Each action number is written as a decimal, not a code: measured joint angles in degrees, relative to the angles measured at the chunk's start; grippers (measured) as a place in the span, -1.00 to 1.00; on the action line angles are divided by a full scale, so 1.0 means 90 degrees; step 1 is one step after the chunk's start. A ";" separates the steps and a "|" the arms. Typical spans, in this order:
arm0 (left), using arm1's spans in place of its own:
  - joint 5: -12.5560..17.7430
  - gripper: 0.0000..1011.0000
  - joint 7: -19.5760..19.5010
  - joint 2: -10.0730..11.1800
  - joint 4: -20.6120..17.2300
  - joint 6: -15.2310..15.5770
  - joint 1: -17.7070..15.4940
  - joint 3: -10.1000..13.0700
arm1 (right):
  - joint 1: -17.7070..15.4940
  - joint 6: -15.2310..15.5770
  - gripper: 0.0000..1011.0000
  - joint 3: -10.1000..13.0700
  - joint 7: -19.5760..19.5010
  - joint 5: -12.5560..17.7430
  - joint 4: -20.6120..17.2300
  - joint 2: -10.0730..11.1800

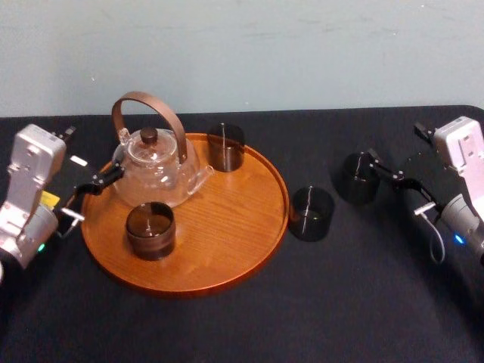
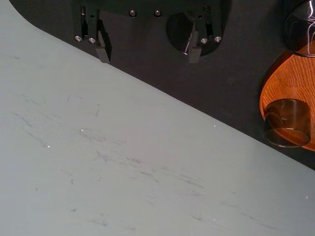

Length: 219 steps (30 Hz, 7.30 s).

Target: Pick up the glass from the table and place it on the tray.

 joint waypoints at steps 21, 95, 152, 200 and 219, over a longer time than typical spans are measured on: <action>0.0000 0.98 0.0000 0.0000 0.0000 0.0000 0.0000 0.0000 | 0.0000 0.0000 0.98 0.0000 0.0000 0.0000 0.0000 0.0000; 0.0000 0.98 0.0000 0.0000 0.0000 0.0000 0.0000 0.0000 | -0.1425 0.0687 0.98 0.0369 0.1460 0.0750 -0.1358 -0.0024; 0.0000 0.98 0.0000 0.0000 0.0000 0.0000 0.0000 0.0000 | -0.0313 0.2025 0.98 0.0436 0.2505 0.0183 -0.0275 -0.1101; 0.0000 0.98 0.0000 0.0000 0.0000 0.0000 0.0000 0.0000 | -0.0072 0.1873 0.79 0.0404 0.2611 0.0015 0.0135 -0.1342; 0.0000 0.98 0.0000 0.0000 0.0000 0.0000 0.0000 0.0000 | -0.0228 0.1860 0.79 0.0495 0.2756 0.0129 -0.0249 -0.1214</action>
